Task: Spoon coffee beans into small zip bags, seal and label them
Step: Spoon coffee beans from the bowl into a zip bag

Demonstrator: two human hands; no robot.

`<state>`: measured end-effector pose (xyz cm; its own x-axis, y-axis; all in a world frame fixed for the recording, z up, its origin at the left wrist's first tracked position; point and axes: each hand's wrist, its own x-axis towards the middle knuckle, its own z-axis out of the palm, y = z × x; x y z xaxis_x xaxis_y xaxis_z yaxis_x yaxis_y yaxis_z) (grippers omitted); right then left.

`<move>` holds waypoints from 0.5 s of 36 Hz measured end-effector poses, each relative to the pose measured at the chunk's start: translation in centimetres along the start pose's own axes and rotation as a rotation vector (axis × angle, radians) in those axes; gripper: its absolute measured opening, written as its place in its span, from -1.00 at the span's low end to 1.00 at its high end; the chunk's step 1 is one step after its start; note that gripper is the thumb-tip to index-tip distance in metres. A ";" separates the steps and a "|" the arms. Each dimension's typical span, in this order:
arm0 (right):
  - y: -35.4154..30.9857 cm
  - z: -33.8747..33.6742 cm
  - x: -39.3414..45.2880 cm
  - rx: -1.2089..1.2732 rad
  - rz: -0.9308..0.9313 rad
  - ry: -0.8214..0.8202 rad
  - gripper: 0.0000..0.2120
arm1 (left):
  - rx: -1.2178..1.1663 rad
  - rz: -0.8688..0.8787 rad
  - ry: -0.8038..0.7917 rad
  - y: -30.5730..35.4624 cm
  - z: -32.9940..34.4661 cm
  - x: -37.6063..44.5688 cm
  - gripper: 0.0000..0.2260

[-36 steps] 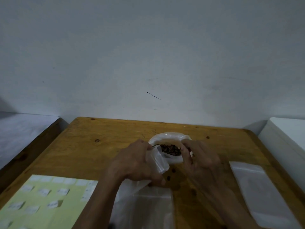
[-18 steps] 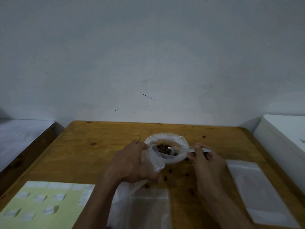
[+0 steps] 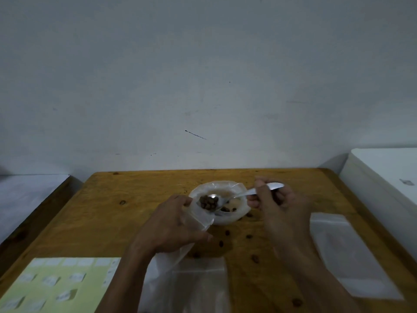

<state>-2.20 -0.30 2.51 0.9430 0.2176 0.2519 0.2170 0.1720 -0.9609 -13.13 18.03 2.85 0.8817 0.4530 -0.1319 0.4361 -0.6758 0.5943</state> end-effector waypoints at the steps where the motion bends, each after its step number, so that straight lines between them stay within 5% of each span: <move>1: -0.3 0.1 -0.4 -0.067 -0.061 -0.079 -0.91 | -0.003 0.004 -0.002 0.0 0.0 0.0 -0.17; 5: -0.9 0.2 -1.4 -0.370 -0.270 -0.294 -0.87 | 0.027 0.010 -0.008 -0.1 0.0 0.1 -0.21; 12: 1.1 -1.8 0.1 -0.320 -0.485 -0.052 -0.87 | 0.028 0.001 -0.002 0.0 -0.1 -0.3 -0.11; 18: 3.4 -2.1 0.1 -0.704 -0.688 -0.105 -0.84 | 0.025 -0.002 -0.016 0.2 0.0 -0.3 -0.06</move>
<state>-0.85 -1.73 -0.95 0.5351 0.3747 0.7571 0.8420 -0.3099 -0.4417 -13.29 17.80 2.99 0.8833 0.4456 -0.1459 0.4425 -0.6893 0.5737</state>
